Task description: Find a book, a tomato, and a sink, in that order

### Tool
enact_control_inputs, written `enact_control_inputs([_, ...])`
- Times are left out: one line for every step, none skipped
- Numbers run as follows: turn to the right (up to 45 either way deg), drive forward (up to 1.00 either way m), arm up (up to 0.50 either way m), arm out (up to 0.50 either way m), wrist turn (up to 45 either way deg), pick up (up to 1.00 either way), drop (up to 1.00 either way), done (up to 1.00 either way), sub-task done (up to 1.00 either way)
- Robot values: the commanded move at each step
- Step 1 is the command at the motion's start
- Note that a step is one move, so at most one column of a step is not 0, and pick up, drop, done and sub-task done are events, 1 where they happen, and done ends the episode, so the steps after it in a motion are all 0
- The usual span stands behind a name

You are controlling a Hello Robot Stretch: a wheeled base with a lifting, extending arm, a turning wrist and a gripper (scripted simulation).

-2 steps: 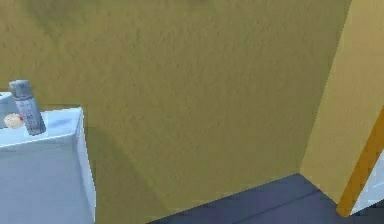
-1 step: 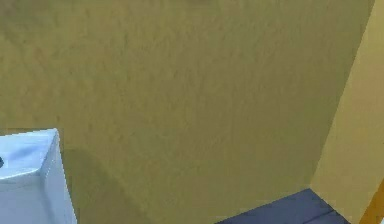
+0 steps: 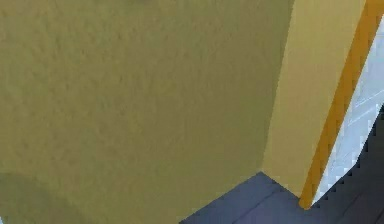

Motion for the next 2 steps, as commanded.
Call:
enact_control_inputs([0.0, 0.10, 0.00, 0.00, 0.0, 0.00, 0.00, 0.00, 0.00])
enact_control_inputs([-45.0, 0.00, 0.00, 0.00, 0.0, 0.00, 0.00, 0.00, 0.00])
